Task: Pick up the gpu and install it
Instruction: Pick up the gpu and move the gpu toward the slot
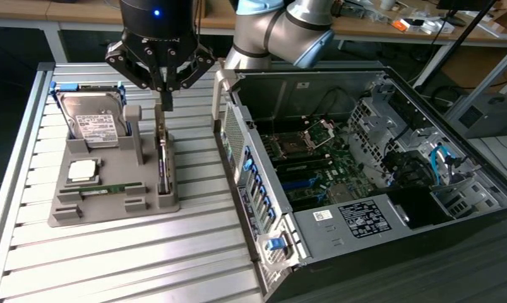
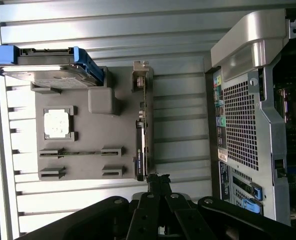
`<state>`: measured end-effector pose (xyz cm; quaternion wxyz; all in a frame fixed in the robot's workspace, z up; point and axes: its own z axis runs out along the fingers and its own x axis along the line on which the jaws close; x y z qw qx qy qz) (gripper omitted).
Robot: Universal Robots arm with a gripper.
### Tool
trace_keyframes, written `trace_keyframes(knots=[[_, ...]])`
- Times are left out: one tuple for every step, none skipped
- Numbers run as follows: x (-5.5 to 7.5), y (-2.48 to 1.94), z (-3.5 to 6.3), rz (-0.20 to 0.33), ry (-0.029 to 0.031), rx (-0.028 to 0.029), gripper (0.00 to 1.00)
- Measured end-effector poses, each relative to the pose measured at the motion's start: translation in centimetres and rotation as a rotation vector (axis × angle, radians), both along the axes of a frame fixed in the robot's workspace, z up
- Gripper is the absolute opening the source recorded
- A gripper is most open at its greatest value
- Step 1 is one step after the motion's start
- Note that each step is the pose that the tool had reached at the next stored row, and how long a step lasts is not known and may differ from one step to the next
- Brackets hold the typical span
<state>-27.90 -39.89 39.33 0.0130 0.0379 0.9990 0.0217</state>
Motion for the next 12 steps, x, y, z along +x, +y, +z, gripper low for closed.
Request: trace_keyframes(knots=[[0.0,0.0,0.0,0.0,0.0,0.0,0.11],[0.0,0.0,0.0,0.0,0.0,0.0,0.11],[0.0,0.0,0.0,0.0,0.0,0.0,0.11],[0.0,0.0,0.0,0.0,-0.0001,0.0,0.11],[0.0,0.0,0.0,0.0,-0.0001,0.0,0.11],[0.0,0.0,0.0,0.0,-0.0001,0.0,0.11],[0.0,0.0,0.0,0.0,-0.0001,0.0,0.11],[0.0,0.0,-0.01,0.0,-0.0001,0.0001,0.17],[0.0,0.0,0.0,0.0,0.0,0.0001,0.24],[0.0,0.0,0.0,0.0,0.0,0.0,0.29],[0.0,0.0,0.0,0.0,0.0,0.0,0.42],[0.0,0.0,0.0,0.0,-0.0001,0.0001,0.42]])
